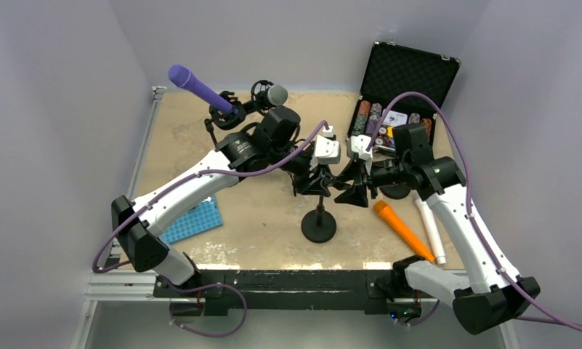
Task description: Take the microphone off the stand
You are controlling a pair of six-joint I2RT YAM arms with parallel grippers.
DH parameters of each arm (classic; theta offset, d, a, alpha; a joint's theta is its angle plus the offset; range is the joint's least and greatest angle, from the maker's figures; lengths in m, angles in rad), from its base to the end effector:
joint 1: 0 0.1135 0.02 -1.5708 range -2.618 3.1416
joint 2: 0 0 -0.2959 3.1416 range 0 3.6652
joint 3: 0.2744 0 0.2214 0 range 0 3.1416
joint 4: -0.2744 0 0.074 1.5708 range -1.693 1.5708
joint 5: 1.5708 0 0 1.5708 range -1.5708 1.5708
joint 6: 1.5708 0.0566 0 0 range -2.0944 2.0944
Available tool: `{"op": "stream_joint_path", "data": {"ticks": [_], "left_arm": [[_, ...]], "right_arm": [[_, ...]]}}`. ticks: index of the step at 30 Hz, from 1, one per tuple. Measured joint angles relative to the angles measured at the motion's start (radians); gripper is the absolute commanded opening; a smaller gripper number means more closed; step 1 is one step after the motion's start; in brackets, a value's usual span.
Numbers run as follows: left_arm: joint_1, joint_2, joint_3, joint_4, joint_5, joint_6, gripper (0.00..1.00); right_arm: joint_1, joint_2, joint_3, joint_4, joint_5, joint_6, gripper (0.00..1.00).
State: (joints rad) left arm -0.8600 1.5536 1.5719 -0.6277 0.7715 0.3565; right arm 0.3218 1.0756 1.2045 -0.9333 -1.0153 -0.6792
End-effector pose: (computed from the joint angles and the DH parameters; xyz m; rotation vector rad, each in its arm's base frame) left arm 0.1794 -0.2689 0.4077 1.5999 1.5019 -1.1232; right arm 0.1319 0.0947 0.3859 -1.3862 1.5770 0.9747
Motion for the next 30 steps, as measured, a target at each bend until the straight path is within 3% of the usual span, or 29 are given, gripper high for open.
{"op": "stream_joint_path", "data": {"ticks": [1,4,6,11,24,27,30], "left_arm": [[0.0,-0.009,-0.006,0.002,-0.011,-0.002,0.58],[0.0,-0.021,-0.016,0.01,-0.032,-0.009,0.95],[0.0,-0.026,-0.016,0.033,-0.046,-0.018,0.98],[0.0,-0.051,-0.02,0.066,-0.066,-0.032,0.94],[0.0,-0.11,-0.027,0.039,-0.05,-0.034,0.73],[0.0,-0.113,-0.032,0.036,-0.044,-0.037,0.66],[0.003,-0.113,-0.032,0.04,-0.047,-0.052,0.52]], "right_arm": [[0.002,-0.005,-0.01,0.005,0.001,0.006,0.58],[0.006,-0.018,-0.032,0.026,0.002,0.026,0.58],[0.008,-0.021,-0.039,0.038,0.002,0.039,0.61],[0.013,-0.024,-0.041,0.063,0.002,0.068,0.65],[0.037,-0.001,0.004,0.093,0.004,0.104,0.5],[0.037,0.001,0.019,0.086,0.008,0.1,0.43],[0.039,0.006,0.028,0.071,0.017,0.092,0.3]]}}
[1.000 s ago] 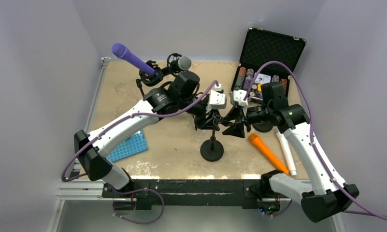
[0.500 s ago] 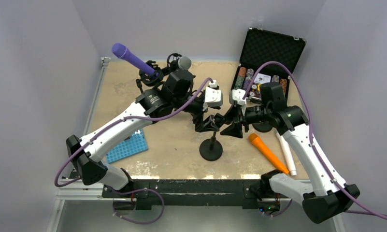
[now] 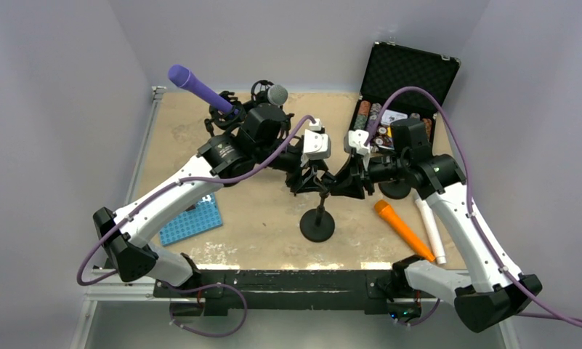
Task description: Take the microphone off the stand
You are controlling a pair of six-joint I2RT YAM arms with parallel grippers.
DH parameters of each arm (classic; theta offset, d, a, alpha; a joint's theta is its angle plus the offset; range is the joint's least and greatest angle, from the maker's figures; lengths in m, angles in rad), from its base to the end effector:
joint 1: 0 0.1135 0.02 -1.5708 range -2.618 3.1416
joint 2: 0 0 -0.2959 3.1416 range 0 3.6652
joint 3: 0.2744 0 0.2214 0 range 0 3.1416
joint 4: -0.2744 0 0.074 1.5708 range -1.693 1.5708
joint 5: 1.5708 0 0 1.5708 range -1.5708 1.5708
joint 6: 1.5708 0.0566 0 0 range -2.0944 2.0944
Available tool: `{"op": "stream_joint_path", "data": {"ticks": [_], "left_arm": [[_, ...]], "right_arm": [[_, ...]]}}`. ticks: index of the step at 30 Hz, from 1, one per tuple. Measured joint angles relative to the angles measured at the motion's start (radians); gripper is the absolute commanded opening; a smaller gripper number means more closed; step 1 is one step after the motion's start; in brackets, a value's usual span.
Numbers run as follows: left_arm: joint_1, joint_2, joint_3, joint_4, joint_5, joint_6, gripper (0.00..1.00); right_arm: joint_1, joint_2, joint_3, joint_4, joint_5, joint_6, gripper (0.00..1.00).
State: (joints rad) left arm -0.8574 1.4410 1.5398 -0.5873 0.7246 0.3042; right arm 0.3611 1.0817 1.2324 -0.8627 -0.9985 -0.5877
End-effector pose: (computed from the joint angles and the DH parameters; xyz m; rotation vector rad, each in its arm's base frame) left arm 0.1618 -0.2443 0.4330 1.5124 1.4549 -1.0819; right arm 0.1346 0.1017 0.3976 -1.3631 1.5571 0.9839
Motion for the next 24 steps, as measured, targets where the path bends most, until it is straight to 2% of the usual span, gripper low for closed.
{"op": "stream_joint_path", "data": {"ticks": [4,8,12,14,16,24], "left_arm": [[0.008,-0.001,0.0,0.005,-0.008,-0.016,0.44],[0.01,-0.003,-0.002,0.002,0.003,-0.028,0.21],[0.014,-0.012,-0.018,0.019,0.005,-0.027,0.17],[0.018,-0.014,-0.028,0.037,0.005,-0.027,0.1],[0.018,-0.015,-0.037,0.056,0.005,-0.029,0.01],[0.019,-0.031,-0.079,0.114,0.008,-0.046,0.0]], "right_arm": [[0.0,0.005,0.008,-0.027,0.016,-0.016,0.19],[-0.008,0.006,0.009,-0.035,0.031,-0.023,0.11],[-0.007,0.003,0.009,-0.055,0.035,-0.034,0.05],[-0.004,0.002,0.009,-0.052,0.04,-0.034,0.0],[-0.004,0.002,0.008,-0.052,0.043,-0.034,0.0],[0.005,-0.005,-0.012,-0.026,0.065,-0.027,0.0]]}}
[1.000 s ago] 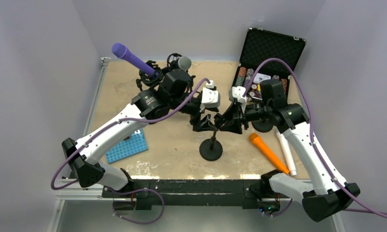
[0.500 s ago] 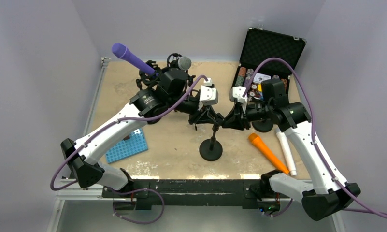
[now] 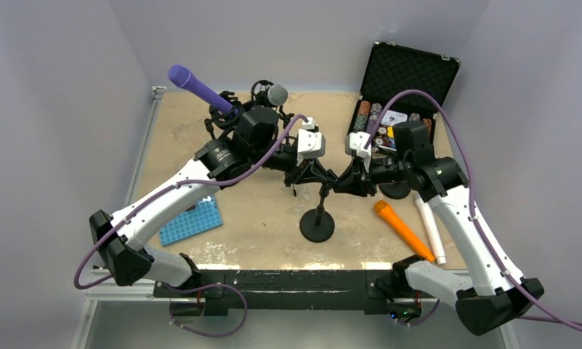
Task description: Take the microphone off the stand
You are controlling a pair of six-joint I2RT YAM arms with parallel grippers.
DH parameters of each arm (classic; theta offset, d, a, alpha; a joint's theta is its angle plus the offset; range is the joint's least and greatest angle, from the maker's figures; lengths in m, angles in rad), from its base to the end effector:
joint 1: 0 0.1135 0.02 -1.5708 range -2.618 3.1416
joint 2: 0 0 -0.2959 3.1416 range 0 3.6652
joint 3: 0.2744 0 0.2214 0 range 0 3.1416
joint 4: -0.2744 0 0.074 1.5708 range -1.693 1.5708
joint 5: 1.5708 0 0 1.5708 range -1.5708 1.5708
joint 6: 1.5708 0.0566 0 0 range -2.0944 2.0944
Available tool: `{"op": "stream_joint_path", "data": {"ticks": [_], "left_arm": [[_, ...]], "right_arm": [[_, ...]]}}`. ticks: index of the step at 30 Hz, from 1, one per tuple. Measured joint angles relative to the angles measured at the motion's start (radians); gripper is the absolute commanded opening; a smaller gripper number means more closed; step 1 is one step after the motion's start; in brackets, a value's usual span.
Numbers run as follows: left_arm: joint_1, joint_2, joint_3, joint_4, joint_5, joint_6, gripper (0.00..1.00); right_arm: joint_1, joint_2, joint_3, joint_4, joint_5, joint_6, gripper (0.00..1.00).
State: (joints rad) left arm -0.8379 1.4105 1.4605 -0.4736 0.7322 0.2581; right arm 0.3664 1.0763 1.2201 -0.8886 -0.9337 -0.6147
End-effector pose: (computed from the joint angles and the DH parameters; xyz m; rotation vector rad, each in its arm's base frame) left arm 0.1649 -0.2397 0.4285 1.4534 1.4378 -1.0955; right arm 0.1341 0.1002 0.3909 -1.3736 1.6048 0.9197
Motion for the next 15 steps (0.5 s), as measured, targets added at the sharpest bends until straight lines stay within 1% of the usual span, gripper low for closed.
{"op": "stream_joint_path", "data": {"ticks": [7,12,15], "left_arm": [[0.0,-0.02,-0.092,0.068,-0.001,-0.004,0.0],[0.006,-0.023,-0.18,0.103,-0.02,0.008,0.0],[0.006,-0.029,-0.205,0.124,-0.021,0.014,0.0]], "right_arm": [[0.01,0.011,-0.049,0.017,0.011,0.011,0.0],[0.035,0.06,-0.068,-0.005,0.048,0.017,0.0],[0.055,0.064,-0.068,-0.013,0.08,0.021,0.0]]}}
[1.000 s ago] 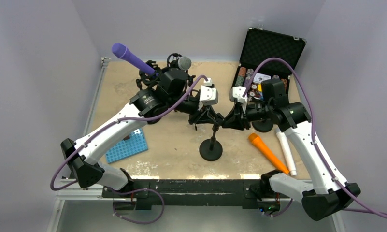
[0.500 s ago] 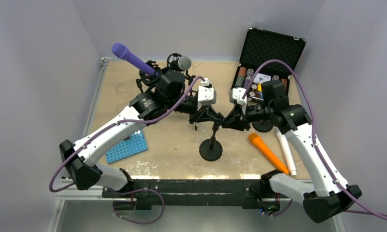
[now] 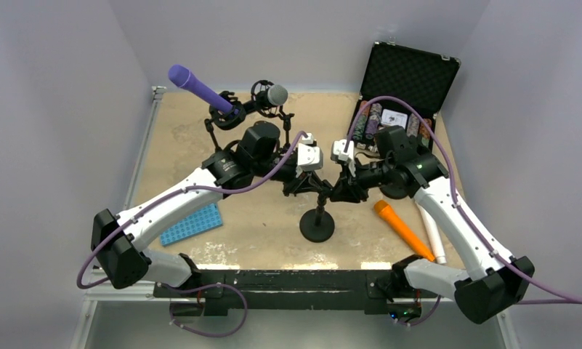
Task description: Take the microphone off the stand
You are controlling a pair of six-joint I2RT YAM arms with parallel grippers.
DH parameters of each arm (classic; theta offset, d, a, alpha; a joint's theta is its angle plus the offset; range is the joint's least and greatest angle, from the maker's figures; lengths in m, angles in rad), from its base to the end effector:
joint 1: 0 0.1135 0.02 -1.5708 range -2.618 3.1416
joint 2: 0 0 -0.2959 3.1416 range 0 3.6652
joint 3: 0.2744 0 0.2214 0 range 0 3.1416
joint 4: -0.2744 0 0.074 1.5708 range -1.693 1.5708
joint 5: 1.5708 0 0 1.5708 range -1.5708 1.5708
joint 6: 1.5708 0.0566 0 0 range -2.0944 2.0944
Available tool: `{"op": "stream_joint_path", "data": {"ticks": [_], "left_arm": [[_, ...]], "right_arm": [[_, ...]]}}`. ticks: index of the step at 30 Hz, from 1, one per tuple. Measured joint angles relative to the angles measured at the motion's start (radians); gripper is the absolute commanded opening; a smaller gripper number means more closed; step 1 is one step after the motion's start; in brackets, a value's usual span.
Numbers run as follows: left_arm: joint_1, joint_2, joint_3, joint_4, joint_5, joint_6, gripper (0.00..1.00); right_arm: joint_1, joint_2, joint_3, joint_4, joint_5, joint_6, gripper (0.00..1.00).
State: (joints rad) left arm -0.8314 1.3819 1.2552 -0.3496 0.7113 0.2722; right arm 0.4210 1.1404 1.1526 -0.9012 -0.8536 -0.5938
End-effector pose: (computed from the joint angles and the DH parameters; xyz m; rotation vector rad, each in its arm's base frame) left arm 0.1663 -0.2372 0.3831 1.4609 1.4935 -1.0701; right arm 0.1459 0.1121 0.3587 -1.4020 1.7793 0.9447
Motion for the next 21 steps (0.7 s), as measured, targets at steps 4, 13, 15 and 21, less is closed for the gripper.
{"op": "stream_joint_path", "data": {"ticks": [4,13,15,21], "left_arm": [[0.0,0.001,-0.011,0.005,-0.002,0.002,0.0],[-0.002,0.015,-0.051,0.005,-0.014,0.027,0.0],[-0.002,0.016,-0.062,0.014,-0.014,0.035,0.0],[-0.003,0.005,-0.075,0.029,-0.025,0.035,0.38]], "right_arm": [[0.024,0.005,0.0,-0.004,0.038,0.0,0.0],[0.052,0.032,-0.033,-0.001,0.087,-0.002,0.0],[0.053,0.037,-0.037,0.003,0.089,-0.002,0.0],[0.054,0.037,-0.037,0.005,0.093,0.005,0.0]]}}
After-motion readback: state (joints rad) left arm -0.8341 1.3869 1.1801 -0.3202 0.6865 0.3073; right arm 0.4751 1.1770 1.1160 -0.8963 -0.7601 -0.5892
